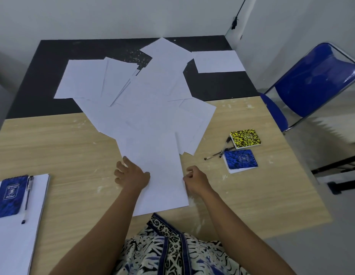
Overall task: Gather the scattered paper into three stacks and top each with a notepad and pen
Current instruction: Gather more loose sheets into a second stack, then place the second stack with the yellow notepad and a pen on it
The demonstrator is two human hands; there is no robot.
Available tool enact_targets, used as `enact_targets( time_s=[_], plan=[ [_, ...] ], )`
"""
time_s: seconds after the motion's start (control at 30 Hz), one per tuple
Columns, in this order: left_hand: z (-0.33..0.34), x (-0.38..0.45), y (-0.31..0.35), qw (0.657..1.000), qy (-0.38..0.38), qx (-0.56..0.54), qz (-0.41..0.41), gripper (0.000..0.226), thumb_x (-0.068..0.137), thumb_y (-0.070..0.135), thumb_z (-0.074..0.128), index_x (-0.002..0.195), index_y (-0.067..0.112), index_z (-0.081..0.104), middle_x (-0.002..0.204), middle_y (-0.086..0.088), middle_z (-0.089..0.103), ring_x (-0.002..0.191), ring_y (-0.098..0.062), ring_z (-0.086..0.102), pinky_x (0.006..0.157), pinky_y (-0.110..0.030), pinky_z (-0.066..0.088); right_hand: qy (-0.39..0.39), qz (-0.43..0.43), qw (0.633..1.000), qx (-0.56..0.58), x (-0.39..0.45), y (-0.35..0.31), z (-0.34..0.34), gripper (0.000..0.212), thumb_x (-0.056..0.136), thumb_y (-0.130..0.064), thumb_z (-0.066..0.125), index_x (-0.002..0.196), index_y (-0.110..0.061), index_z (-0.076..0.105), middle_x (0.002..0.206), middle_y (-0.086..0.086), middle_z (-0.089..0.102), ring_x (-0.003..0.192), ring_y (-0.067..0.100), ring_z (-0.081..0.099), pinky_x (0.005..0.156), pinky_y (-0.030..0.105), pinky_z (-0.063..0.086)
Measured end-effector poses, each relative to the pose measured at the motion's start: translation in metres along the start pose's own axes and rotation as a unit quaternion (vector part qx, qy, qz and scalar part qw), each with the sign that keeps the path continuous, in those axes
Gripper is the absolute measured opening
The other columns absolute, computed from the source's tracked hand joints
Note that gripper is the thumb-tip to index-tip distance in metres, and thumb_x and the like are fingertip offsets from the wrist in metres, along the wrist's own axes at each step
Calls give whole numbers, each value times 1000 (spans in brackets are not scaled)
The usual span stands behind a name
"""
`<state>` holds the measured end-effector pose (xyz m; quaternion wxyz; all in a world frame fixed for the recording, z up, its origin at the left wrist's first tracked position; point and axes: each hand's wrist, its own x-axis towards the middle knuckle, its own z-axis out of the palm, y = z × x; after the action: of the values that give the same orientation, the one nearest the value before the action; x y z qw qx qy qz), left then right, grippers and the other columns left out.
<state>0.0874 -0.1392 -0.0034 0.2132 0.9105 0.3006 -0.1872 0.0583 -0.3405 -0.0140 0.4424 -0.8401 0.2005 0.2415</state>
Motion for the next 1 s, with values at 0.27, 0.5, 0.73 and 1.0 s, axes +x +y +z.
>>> enact_targets(
  time_s=[0.27,0.5,0.73,1.0],
  plan=[
    [32,-18,72,967,-55,53,243,70,83,26,68,142,16,30,141,-9,20,126,-33,30,96,-42,41,55,-25,998,35,15,16,-46,19,92,-14,49,104,-15,64,95,0,61,76,8,56,57,17,42],
    [69,-23,111,944,-121,222,213,67,80,14,62,137,13,25,136,-8,23,125,-31,27,85,-39,41,189,-10,982,11,51,27,-109,11,92,-18,54,86,-17,63,87,1,62,84,22,59,68,28,44],
    [71,-14,122,937,-130,255,199,73,80,8,62,139,12,19,138,-9,20,127,-32,25,86,-41,43,303,87,946,-77,83,38,-147,26,85,-29,63,102,-12,56,117,14,49,110,37,45,79,41,42],
    [73,-16,124,934,-122,273,194,77,79,8,63,140,11,16,138,-9,19,127,-32,26,85,-38,43,286,172,931,-146,87,55,-149,70,78,-52,67,127,-10,39,135,18,37,121,38,36,96,46,34]
  ],
)
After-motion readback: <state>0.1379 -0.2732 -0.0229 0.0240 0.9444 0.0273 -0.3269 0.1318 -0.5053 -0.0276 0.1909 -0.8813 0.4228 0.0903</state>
